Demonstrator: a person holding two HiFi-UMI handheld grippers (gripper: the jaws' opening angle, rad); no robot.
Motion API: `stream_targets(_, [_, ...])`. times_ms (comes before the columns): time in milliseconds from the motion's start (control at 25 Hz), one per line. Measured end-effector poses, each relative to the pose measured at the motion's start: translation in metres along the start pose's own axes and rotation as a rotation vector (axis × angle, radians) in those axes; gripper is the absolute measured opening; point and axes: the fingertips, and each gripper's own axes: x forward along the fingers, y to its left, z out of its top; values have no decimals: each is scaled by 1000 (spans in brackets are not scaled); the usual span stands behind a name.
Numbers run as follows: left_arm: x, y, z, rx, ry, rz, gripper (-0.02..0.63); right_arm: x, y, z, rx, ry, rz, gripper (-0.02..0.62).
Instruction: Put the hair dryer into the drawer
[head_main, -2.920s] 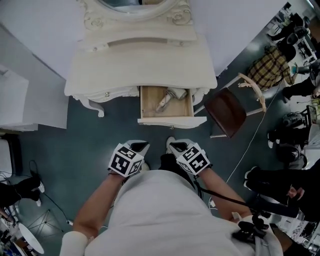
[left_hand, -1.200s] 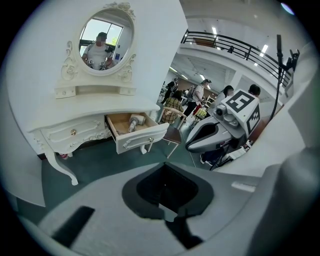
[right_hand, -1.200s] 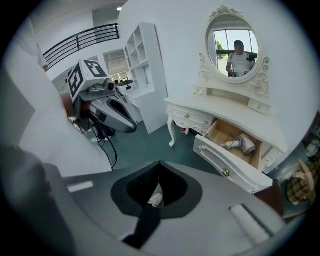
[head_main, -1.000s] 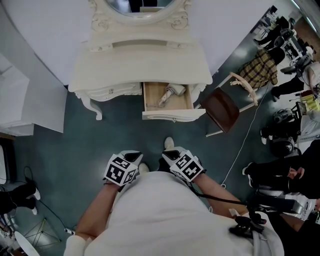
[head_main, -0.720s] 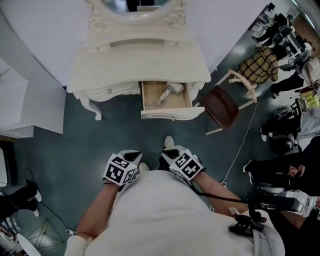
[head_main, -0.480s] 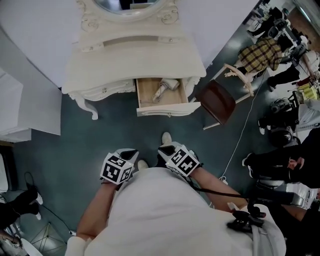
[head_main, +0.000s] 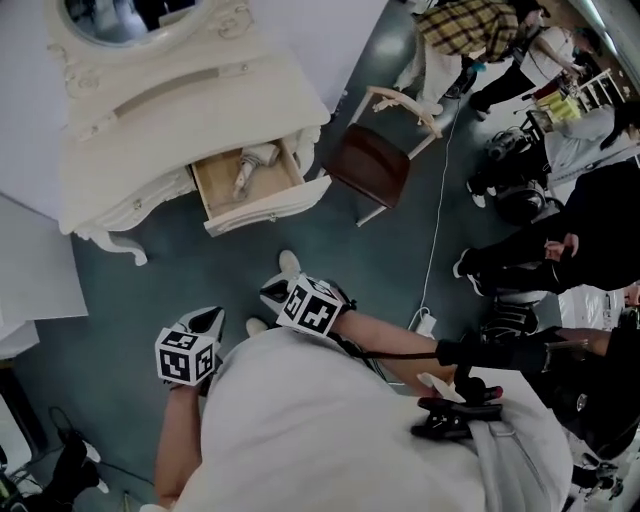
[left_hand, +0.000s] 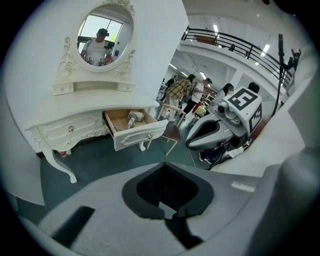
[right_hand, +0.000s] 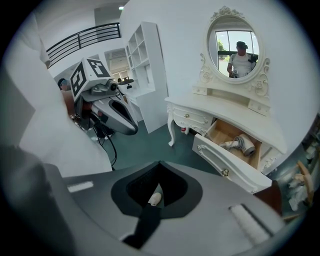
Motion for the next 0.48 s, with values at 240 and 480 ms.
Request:
stream_targets(240, [10, -4, 2, 4, 23, -16, 2, -2, -6, -8, 26, -2, -1, -2])
stream_targets(480, [29, -8, 11, 16, 56, -30, 2, -11, -26, -20, 63, -15, -13, -2])
